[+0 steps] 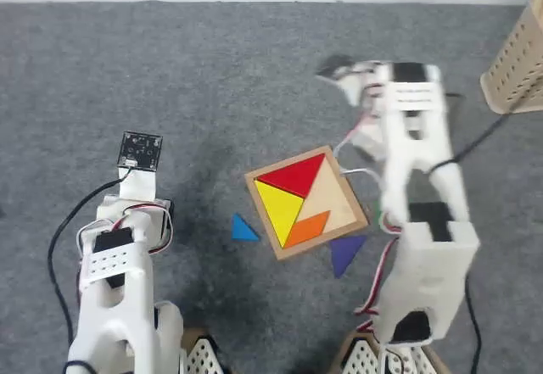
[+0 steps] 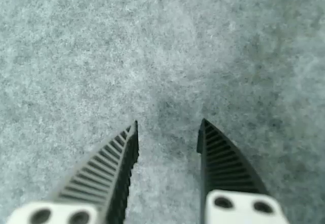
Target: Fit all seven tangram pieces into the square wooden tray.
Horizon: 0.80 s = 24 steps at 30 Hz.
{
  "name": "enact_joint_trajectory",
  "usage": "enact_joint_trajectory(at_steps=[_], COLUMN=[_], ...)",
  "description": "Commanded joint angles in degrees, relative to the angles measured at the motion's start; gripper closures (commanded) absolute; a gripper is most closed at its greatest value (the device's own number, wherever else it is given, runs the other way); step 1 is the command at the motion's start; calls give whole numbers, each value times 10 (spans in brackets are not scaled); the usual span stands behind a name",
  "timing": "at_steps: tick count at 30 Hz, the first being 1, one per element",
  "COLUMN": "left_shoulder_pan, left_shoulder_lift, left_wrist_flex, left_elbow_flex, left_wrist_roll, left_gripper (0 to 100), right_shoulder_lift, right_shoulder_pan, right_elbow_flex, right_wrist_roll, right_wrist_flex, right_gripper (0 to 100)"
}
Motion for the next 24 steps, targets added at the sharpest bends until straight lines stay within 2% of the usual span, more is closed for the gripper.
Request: enact_joint_trajectory(at_steps=[1, 6, 13, 17, 24], left_shoulder_pan=[0, 0, 0, 0, 0], left_shoulder_lift=[-15, -14, -14, -14, -14], left_wrist_flex=[-12, -12, -12, -12, -12], left_elbow_flex=[-1, -1, -1, -1, -1], left_wrist_roll=[-4, -5, -5, -5, -5], left_gripper=[826, 826, 826, 826, 826], right_shoulder_lift=[-47, -48, -53, -51, -50], right_shoulder_pan=[-80, -145, -182, -182, -203], right_elbow_flex=[-30, 15, 93, 99, 116], right_wrist_roll=[64, 197, 317, 343, 343], right_wrist_flex=[20, 28, 28, 26, 26], right_gripper=[908, 908, 908, 908, 906])
